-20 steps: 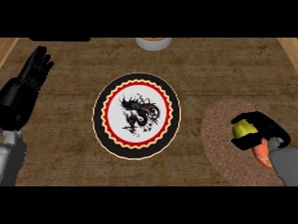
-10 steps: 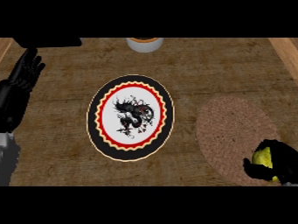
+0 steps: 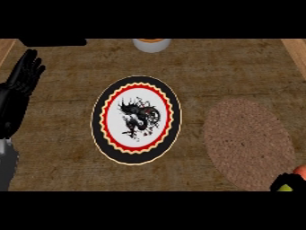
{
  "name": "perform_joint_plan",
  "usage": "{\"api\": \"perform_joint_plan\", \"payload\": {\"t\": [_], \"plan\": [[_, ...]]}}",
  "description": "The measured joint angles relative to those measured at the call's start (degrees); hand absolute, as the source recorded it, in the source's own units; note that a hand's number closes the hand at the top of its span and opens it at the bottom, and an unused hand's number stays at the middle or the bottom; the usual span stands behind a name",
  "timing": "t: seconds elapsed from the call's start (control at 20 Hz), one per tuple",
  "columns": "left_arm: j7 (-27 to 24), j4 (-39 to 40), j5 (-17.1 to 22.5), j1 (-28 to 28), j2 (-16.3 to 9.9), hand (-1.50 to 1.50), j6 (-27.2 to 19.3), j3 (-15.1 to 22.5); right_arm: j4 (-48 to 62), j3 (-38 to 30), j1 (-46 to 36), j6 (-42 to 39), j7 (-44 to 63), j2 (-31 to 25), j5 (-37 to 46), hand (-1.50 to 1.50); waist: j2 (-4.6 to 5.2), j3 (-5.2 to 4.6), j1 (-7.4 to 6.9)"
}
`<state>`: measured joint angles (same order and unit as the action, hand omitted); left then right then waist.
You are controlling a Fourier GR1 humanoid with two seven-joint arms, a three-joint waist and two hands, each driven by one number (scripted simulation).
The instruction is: Pick the pear from the placemat and place it in the plate
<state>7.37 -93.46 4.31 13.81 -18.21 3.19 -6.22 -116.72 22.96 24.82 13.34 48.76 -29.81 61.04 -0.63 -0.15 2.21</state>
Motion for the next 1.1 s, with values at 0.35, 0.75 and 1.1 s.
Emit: {"api": "perform_joint_plan", "payload": {"t": [0.35, 0.75, 1.1], "plan": [[0.0, 1.0, -0.5, 1.3, 0.8, 0.0, 0.2, 0.9, -14.6, 9.5, -1.5, 1.6, -0.6, 4.2, 7.7, 1.5, 0.29, 0.06, -1.25], [-0.5, 1.9, -0.9, 2.4, 1.4, 0.0, 0.7, 0.9, -15.4, 19.3, -16.5, -8.7, 4.1, 17.1, 13.8, 1.5, 0.61, 0.06, -2.41], [0.1, 2.0, -1.7, 3.3, 2.2, 0.0, 0.7, 1.4, -2.1, 19.2, -35.6, -12.6, 9.5, 27.3, 10.8, 1.5, 0.73, 0.09, -2.91]]}}
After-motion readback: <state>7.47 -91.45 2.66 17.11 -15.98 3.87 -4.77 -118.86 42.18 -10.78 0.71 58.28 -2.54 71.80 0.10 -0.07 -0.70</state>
